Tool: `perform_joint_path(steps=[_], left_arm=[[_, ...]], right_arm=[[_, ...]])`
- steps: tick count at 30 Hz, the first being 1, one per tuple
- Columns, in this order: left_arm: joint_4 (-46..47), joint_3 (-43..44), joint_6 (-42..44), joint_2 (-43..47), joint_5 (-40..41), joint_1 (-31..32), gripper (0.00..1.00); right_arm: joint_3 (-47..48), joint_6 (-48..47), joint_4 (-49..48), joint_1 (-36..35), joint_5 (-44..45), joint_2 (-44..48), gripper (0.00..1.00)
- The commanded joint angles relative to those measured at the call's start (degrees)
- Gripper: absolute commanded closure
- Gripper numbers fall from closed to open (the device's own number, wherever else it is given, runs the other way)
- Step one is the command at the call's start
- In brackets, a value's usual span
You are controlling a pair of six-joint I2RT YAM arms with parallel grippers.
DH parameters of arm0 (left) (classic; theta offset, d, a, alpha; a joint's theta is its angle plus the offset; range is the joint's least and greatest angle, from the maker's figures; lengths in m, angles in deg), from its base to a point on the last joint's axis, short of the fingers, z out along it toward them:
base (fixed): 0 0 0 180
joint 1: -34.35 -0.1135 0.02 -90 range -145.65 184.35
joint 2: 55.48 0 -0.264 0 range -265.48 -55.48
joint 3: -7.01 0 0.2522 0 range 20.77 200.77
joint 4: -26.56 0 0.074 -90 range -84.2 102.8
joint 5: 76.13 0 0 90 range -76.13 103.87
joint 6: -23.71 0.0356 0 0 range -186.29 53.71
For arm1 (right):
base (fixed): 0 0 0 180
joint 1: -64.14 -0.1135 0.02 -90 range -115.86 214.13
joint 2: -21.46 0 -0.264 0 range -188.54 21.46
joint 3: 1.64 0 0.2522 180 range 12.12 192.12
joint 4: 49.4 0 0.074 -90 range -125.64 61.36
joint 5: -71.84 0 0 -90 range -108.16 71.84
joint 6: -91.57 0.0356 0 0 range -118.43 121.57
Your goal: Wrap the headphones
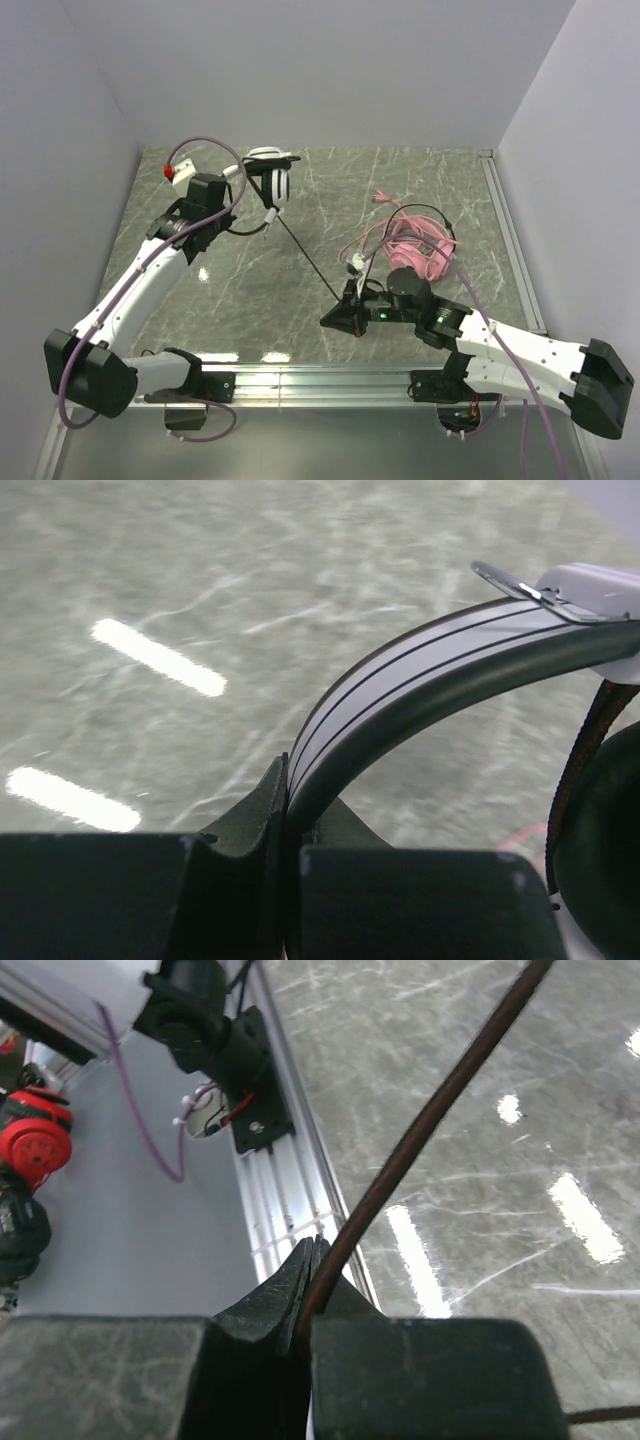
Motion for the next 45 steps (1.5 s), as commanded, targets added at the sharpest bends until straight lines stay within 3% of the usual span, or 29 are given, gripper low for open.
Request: perform_joint_path(steps=[1, 11, 18, 26, 31, 38, 45], left_arm=[[-1.8, 6.3, -4.6, -2.8, 11.4, -0.6, 1.00], [-10.8, 13.6, -2.4, -12.3, 19.4, 0.8, 1.00], [-12.7, 14.5, 1.5, -16.5, 28.4, 7.0, 1.00], [-9.7, 12.1, 7.6, -18.2, 32.5, 13.5, 1.00], [-7.3, 10.7, 10.7, -18.9, 32.2, 15.8, 1.00], [0.5, 6.0, 21.1, -17.8, 29.1, 21.1, 1.00], [7.3, 2.3, 30.4, -13.4, 13.4, 23.1, 1.00]], right_arm=[[0.9, -1.5, 4.9, -2.0, -1.0, 3.4, 1.00], [5.8, -1.5, 13.8, -4.0, 1.7, 10.8, 1.00], [15.2, -4.8, 23.4, -4.0, 6.2, 13.3, 1.00], [27.4, -6.4, 30.4, -3.7, 21.3, 10.6, 1.00], [34.5, -7.4, 31.9, -1.1, 23.9, 7.2, 1.00], [43.7, -9.2, 34.8, 6.2, 20.0, 1.0, 1.00], [46.4, -9.2, 35.5, 13.7, 14.2, -3.2, 1.00]])
